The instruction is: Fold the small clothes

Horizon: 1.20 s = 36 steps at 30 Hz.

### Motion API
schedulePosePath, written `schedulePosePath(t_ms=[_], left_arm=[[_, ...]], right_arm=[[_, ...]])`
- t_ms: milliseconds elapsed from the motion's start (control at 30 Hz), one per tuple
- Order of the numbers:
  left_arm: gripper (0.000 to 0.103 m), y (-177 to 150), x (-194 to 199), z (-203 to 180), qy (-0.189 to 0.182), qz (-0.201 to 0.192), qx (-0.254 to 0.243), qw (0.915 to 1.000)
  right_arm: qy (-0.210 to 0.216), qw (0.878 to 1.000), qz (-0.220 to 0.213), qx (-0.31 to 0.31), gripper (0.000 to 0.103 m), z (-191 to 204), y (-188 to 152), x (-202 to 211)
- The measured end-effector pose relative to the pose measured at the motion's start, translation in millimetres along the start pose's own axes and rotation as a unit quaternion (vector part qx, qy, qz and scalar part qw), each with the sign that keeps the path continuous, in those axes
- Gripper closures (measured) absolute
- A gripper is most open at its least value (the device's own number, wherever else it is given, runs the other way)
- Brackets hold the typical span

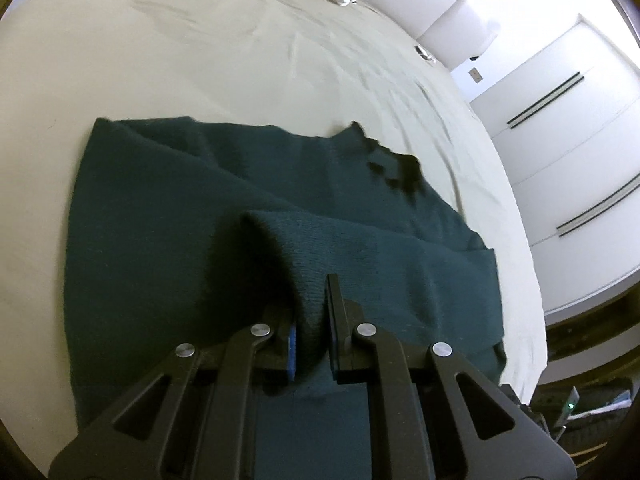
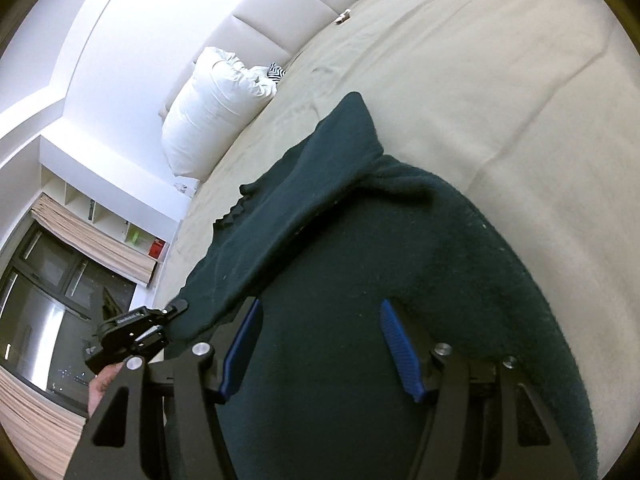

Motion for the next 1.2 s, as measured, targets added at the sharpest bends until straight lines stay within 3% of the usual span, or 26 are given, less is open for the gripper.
schedulePosePath(t_ms=[200,367,600,667,867,967,1033,1067,1100,1167,1200], left_arm=[[0.092,-2,-13,7,-0.001,0.001,-0.014,0.9999],[0.089,-1,-10,4,-0.007,0.012,-0.004,0.9999],[0.088,7,32,-5,0.059,-0.011,-0.013,0.9981],[0.088,9,40,-10,0.056,-0.021,-0.019,0.998],[0.088,15,26,-57,-0.034,-0.033,-0.089,0.9949],[0.088,9,-4,-63,-0.019,-0.001,-0.113,0.9934],[0.088,0,-26,-57,-0.009,0.029,-0.099,0.9947],[0.088,-5,-33,-50,-0.014,0.033,-0.091,0.9952],[0.088,-8,-30,-48,-0.027,0.018,-0.091,0.9953],[0.088,-12,-28,-46,-0.033,0.008,-0.096,0.9948],[0.088,-13,-27,-47,-0.031,0.005,-0.1,0.9945]], right_arm=[[-0.009,1.0,0.011,0.001,0.038,4,4,5],[-0.015,1.0,-0.009,0.019,0.037,16,27,17],[-0.01,0.997,-0.035,0.065,0.037,49,85,15],[-0.002,0.997,-0.034,0.065,0.037,54,103,5],[0.068,0.997,0.024,0.005,0.037,51,141,-45],[0.098,0.993,0.066,-0.024,0.037,41,146,-80],[0.079,0.992,0.091,-0.048,0.038,20,145,-103],[0.069,0.991,0.099,-0.06,0.04,8,143,-112],[0.067,0.99,0.105,-0.069,0.055,-4,140,-117],[0.089,0.989,0.1,-0.068,0.069,-17,134,-112],[0.099,0.988,0.101,-0.067,0.072,-21,131,-108]])
Point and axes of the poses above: each gripper's, at about its wrist camera, not at the fingertips, and x roughly against the way its jaws point, z to its left, y to its top, the point moved 4 cm from there along -x, roughly the way its jaws point, and after that the axes turned 3 degrees about -y, right-handed, at the moved point
